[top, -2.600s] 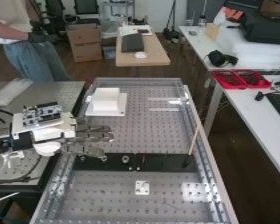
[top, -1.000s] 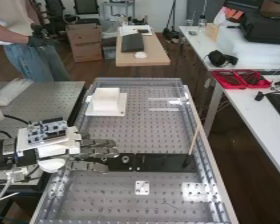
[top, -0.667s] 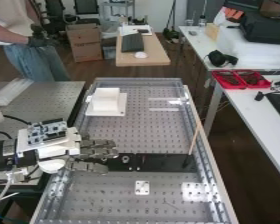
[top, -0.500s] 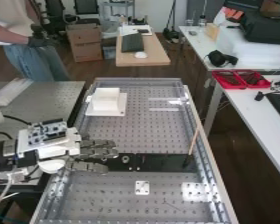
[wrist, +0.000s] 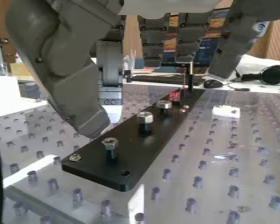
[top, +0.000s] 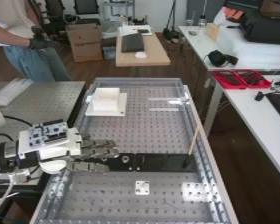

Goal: Grab the smaller nut and place it in the white container

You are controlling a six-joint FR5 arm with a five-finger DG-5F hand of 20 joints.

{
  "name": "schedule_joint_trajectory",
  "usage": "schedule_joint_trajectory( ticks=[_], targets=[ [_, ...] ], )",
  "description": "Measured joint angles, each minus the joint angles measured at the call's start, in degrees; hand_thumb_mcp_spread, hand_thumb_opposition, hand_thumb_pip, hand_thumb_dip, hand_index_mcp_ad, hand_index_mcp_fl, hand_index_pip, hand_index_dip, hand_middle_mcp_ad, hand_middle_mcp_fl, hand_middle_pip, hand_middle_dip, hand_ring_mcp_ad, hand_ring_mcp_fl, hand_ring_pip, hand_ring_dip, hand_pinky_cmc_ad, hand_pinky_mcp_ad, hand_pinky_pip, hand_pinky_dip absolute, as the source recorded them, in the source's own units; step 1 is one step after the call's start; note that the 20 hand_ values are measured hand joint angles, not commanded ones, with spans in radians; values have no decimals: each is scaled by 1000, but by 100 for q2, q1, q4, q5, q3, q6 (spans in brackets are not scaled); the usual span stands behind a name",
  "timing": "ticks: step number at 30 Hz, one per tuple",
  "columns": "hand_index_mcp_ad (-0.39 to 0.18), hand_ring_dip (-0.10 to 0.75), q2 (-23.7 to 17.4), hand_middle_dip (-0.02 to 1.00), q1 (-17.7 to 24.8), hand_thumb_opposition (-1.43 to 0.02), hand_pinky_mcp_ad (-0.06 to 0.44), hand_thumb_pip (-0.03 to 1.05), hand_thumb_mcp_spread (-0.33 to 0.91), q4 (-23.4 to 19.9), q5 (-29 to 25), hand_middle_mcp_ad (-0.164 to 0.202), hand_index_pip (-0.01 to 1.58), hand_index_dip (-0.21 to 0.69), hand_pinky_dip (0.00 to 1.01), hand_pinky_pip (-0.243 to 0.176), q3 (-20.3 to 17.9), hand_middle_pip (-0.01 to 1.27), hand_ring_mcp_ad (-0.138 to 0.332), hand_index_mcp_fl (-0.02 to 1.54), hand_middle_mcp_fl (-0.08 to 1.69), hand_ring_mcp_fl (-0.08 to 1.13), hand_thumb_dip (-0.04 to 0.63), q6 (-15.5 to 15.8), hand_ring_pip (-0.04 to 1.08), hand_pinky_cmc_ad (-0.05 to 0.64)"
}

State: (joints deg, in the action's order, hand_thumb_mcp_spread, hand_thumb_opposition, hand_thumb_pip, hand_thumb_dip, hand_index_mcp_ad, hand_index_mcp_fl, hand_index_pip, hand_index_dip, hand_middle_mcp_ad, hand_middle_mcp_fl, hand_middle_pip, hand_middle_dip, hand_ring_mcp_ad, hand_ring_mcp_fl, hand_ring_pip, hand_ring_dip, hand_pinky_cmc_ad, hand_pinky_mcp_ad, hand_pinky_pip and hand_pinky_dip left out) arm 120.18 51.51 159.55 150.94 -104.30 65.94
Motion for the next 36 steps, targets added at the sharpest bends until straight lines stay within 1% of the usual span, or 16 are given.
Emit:
schedule_joint_trajectory(
  ticks=[5, 10, 12, 15, 17, 21, 24, 36],
  targets=[
    [-185, 105, 58, 237, -12, -848, 279, 777, 408, -51, 17, 72, 1546, 31, 421, -91, 2, 138, 140, 133, 3, 0, 237, -28, 73, 354],
    [-185, 101, 101, 237, -10, -848, 279, 777, 408, -286, 6, 72, 1552, 35, 424, -91, -39, 138, 140, 133, 3, 0, 237, -264, 73, 354],
    [-185, 101, 103, 237, -6, -848, 279, 777, 408, -379, 5, 73, 1546, 17, 421, -91, -60, 138, 140, 136, 3, 0, 237, -344, 73, 354],
    [-185, 101, 112, 237, 4, -848, 279, 777, 408, -508, 0, 73, 1546, 17, 421, -91, -83, 138, 140, 133, 3, 0, 237, -508, 73, 356],
    [-185, 101, 120, 237, 10, -845, 279, 777, 412, -515, -3, 75, 1546, 17, 421, -91, -83, 138, 140, 133, 3, 0, 237, -528, 73, 354],
    [-185, 105, 142, 237, 20, -848, 279, 785, 412, -509, -11, 75, 1546, 17, 421, -91, -91, 138, 140, 133, 3, 0, 236, -464, 73, 354],
    [-185, 101, 148, 237, 22, -848, 279, 785, 412, -550, -17, 75, 1546, 17, 424, -91, -110, 138, 140, 133, 3, 0, 236, -520, 73, 354],
    [-187, 101, 194, 237, 4, -848, 279, 789, 412, -684, 1, 75, 1550, 12, 421, -91, -144, 138, 138, 134, 3, 0, 236, -561, 73, 354]
  ],
)
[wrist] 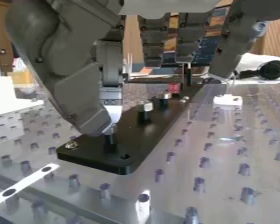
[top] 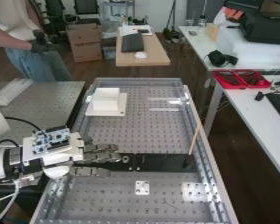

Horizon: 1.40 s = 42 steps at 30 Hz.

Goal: Grab the smaller nut and place it in the white container

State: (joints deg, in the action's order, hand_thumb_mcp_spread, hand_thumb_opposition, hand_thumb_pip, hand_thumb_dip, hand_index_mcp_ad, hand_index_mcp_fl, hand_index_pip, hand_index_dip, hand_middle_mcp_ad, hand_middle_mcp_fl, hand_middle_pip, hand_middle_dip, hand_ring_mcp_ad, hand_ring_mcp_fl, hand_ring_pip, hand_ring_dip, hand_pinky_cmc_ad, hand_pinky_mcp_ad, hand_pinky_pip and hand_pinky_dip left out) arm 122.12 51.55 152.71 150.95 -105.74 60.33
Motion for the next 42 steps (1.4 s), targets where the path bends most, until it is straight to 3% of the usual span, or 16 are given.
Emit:
schedule_joint_trajectory(
  ticks=[7, 30, 42],
  targets=[
    [-183, 101, 33, 237, -11, -848, 279, 789, 412, -156, -11, 75, 1550, 9, 424, -91, -18, 138, 138, 154, 3, 0, 236, -119, 73, 354],
    [-183, 112, 142, 237, -51, -848, 278, 801, 403, -187, 21, 75, 1548, 0, 421, -91, 15, 138, 134, 148, 3, 0, 236, -97, 77, 347],
    [-180, 112, 136, 237, -38, -862, 278, 798, 400, -465, 41, 75, 1543, -51, 424, -91, -53, 138, 134, 246, 37, 0, 236, -341, 77, 347]
  ],
)
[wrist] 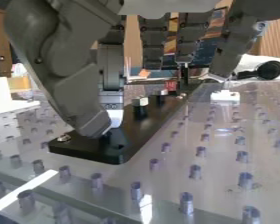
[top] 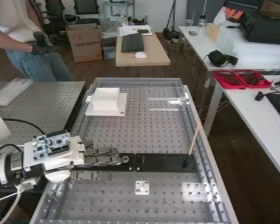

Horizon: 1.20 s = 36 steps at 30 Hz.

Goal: Grab the smaller nut and place it in the white container

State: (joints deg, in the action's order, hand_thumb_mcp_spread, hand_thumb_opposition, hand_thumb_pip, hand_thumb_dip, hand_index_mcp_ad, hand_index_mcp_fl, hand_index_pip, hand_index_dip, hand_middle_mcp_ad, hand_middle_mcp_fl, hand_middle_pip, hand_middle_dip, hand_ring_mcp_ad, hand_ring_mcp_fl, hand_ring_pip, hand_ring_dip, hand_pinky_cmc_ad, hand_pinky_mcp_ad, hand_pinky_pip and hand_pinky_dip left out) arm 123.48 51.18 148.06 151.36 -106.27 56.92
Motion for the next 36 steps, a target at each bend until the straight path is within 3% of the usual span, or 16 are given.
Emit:
schedule_joint_trajectory(
  ticks=[13, 23, 36],
  targets=[
    [-175, 112, -32, 237, 29, -881, 278, 709, 391, -153, -12, 72, 1506, -75, 424, -89, -1, 134, 134, 400, 73, 0, 220, -148, 77, 346],
    [-175, 112, -136, 237, 61, -897, 278, 709, 394, -249, 25, 75, 1506, -75, 424, -75, 17, 138, 127, 400, 73, 0, 220, -300, 93, 346],
    [-175, 110, -672, 237, 275, -897, 278, 709, 394, -420, 335, 75, 1508, -75, 424, -75, -116, 138, 127, 400, 73, 0, 220, -623, 93, 346]
  ],
)
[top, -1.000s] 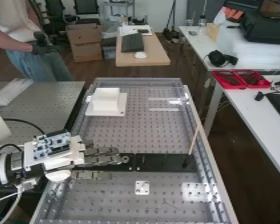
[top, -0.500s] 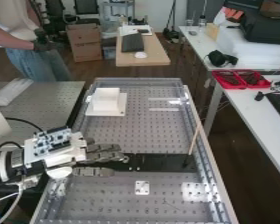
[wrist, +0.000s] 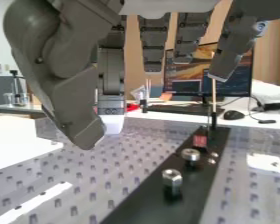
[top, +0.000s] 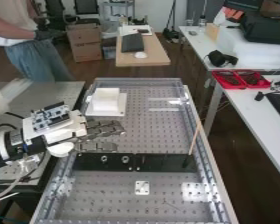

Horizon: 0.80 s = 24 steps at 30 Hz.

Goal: Grab the smaller nut and place it in the white container

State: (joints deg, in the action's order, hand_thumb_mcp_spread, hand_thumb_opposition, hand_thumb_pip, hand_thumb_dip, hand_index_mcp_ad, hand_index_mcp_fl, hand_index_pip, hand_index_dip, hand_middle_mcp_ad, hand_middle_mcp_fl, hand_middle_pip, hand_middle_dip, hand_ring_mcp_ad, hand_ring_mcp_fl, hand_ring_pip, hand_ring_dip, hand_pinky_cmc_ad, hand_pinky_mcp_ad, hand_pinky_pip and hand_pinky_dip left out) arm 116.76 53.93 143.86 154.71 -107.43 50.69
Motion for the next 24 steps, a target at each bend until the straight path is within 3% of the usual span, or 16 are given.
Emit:
schedule_joint_trajectory(
  ticks=[11, 24],
  targets=[
    [-176, 110, -508, 236, 404, -897, 279, 709, 394, 334, 426, 66, 1508, -75, 424, -75, -6, 138, 120, 400, 99, 0, 220, 147, 91, 346],
    [-173, 110, -1056, 239, 1075, -897, 278, 709, 394, -26, 409, 73, 1508, -75, 424, -75, -467, 134, 115, 400, 115, 0, 220, -310, 93, 353]
  ],
)
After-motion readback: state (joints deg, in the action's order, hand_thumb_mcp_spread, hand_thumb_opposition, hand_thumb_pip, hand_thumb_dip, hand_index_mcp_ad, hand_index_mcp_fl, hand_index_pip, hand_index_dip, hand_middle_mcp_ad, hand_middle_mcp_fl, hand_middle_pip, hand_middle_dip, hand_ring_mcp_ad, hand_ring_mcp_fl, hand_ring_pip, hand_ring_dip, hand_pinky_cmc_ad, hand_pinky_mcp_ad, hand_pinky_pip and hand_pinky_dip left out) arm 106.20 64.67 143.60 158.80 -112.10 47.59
